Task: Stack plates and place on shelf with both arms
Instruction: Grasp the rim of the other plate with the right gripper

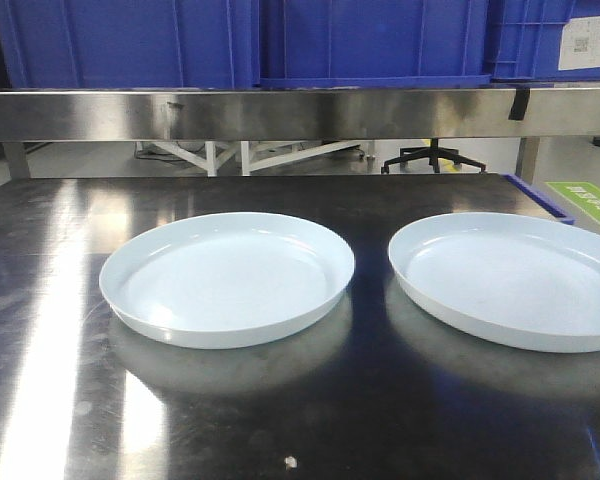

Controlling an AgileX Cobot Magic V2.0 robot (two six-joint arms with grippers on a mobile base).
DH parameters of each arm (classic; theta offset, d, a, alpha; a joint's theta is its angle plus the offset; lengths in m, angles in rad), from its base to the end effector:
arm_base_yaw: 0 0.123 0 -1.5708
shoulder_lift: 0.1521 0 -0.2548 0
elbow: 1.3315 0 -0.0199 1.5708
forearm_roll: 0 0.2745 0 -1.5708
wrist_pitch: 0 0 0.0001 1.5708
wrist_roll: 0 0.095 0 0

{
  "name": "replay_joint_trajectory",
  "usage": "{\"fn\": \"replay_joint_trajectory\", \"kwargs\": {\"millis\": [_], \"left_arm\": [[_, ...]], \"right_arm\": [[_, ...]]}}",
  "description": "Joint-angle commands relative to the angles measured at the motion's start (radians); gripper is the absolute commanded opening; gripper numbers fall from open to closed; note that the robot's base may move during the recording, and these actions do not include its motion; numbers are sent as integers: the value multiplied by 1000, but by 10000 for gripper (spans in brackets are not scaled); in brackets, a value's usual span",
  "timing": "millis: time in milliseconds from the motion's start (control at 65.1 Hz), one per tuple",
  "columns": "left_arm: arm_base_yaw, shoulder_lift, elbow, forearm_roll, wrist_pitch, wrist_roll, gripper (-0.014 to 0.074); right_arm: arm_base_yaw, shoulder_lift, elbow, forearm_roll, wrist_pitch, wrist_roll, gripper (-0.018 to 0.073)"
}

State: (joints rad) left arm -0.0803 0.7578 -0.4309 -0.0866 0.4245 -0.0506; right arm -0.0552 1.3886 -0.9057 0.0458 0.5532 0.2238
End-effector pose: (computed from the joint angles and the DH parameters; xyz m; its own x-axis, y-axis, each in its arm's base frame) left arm 0.1889 -0.0186 0.2198 -0.6222 -0.0795 -0.7788 0.0280 0.9919 -0.1236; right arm 0.3082 -0.0147 0.2130 -0.7727 0.3028 -0.5579 0.2505 0.9530 0.1703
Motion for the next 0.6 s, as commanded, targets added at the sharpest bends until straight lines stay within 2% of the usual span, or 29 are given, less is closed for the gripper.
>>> {"fn": "replay_joint_trajectory", "kwargs": {"millis": [0,583], "left_arm": [[-6,-3,-29,-5,-73,-6,85],[-6,-3,-29,-5,-73,-6,85]], "right_arm": [[17,9,-63,-1,-20,-6,394],[37,127,-80,-11,-2,-6,394]]}}
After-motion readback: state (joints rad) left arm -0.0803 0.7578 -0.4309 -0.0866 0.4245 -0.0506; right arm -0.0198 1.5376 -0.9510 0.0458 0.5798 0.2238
